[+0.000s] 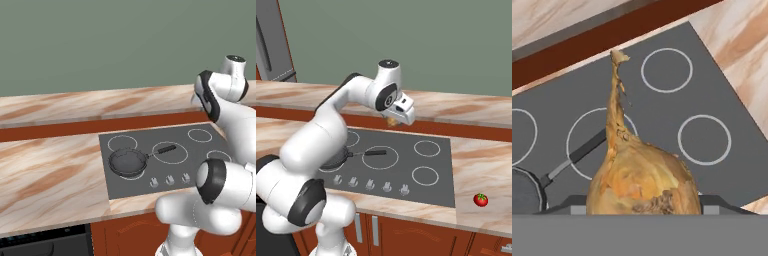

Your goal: Place the pan on the front left burner on the stove. Then place the tomato and the onion in the pan and turn on the front left burner.

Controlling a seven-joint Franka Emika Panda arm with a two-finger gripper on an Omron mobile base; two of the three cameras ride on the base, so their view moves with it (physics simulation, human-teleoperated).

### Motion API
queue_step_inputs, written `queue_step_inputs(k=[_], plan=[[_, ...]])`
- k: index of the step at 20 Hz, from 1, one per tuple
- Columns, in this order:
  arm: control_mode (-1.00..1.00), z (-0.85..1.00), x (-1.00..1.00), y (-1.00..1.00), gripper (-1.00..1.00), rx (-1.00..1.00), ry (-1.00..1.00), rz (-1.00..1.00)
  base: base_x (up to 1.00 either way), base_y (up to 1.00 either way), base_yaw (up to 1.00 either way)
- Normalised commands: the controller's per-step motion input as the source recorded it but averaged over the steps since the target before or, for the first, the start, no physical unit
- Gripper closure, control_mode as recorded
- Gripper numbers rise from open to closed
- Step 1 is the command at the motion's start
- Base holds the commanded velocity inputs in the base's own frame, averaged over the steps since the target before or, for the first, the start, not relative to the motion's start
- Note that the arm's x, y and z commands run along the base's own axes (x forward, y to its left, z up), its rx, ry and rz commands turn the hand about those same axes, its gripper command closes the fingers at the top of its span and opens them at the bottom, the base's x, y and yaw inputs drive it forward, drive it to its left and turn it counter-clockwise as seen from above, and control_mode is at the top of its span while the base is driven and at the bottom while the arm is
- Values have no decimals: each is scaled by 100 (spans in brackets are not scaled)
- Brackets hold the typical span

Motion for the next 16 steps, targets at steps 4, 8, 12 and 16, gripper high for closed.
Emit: queue_step_inputs(k=[4, 8, 12, 16], plan=[[-100, -27, 0, 80, 100, 0, 2, 12, 0, 0, 0], [-100, -35, 0, 83, 100, 0, 0, 13, 0, 0, 0], [-100, -32, 0, 81, 100, 0, 0, 14, 0, 0, 0], [-100, -15, 16, 72, 100, 0, 4, 14, 0, 0, 0]])
